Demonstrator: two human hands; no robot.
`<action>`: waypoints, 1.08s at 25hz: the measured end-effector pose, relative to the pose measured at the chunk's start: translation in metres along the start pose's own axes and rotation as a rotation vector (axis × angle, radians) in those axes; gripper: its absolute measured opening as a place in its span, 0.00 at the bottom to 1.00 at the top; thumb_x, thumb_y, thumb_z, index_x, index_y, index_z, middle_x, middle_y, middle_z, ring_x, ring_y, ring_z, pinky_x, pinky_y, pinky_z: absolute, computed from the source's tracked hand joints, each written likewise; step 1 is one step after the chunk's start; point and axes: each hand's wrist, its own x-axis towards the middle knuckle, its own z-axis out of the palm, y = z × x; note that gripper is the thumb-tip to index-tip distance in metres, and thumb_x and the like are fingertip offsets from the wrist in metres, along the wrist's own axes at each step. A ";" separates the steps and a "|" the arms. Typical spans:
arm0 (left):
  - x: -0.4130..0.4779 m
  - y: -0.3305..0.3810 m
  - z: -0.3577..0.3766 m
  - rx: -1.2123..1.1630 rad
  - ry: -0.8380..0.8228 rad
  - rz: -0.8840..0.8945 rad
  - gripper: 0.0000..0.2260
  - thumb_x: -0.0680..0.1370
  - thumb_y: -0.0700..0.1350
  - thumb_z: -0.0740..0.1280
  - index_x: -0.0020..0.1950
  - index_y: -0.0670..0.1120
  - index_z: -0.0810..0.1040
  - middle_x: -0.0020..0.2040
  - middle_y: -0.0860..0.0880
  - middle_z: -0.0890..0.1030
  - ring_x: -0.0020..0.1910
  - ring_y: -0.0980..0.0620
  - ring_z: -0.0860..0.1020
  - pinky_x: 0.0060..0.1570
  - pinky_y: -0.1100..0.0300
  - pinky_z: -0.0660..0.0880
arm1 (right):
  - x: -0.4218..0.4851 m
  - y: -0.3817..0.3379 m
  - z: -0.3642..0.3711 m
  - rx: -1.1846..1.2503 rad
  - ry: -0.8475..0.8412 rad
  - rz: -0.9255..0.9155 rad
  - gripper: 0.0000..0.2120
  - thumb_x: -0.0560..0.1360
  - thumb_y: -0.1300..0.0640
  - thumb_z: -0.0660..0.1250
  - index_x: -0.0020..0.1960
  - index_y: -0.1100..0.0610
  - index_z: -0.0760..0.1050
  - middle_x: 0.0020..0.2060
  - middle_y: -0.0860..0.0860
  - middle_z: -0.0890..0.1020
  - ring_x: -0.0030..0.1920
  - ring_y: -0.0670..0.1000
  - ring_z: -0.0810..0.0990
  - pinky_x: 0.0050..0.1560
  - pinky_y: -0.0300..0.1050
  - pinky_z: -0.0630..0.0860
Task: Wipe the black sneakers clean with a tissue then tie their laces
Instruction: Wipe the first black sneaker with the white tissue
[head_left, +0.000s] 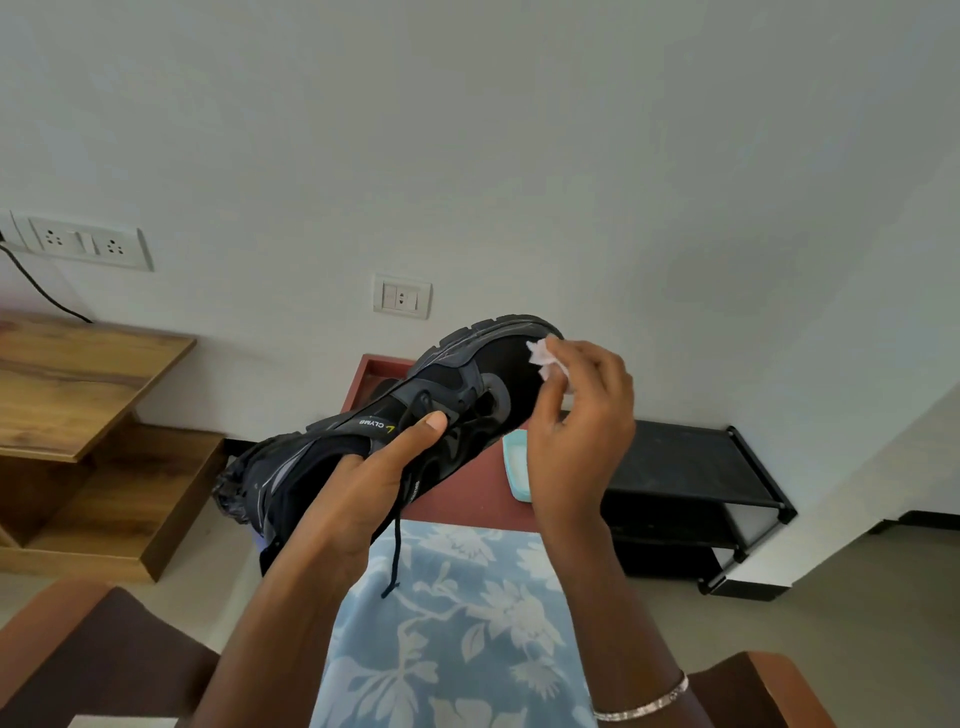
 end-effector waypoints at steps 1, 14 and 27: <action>0.000 -0.001 0.001 -0.006 -0.008 0.002 0.09 0.73 0.52 0.74 0.51 0.52 0.84 0.47 0.54 0.87 0.54 0.53 0.84 0.67 0.50 0.73 | -0.008 -0.007 0.002 0.007 -0.026 -0.025 0.13 0.76 0.70 0.66 0.56 0.61 0.84 0.51 0.54 0.83 0.50 0.50 0.79 0.50 0.29 0.72; 0.009 -0.009 -0.006 0.081 0.009 0.151 0.06 0.75 0.49 0.73 0.51 0.56 0.83 0.45 0.61 0.86 0.49 0.64 0.82 0.49 0.68 0.74 | -0.031 -0.018 0.011 0.032 -0.164 -0.238 0.13 0.78 0.65 0.62 0.54 0.61 0.85 0.51 0.52 0.86 0.52 0.53 0.81 0.58 0.36 0.74; 0.010 -0.011 -0.005 0.068 0.017 0.131 0.06 0.76 0.49 0.72 0.52 0.56 0.82 0.45 0.59 0.87 0.49 0.60 0.83 0.49 0.66 0.76 | -0.057 -0.010 0.002 0.031 -0.173 -0.140 0.12 0.80 0.62 0.64 0.58 0.60 0.84 0.53 0.52 0.86 0.54 0.50 0.81 0.58 0.38 0.77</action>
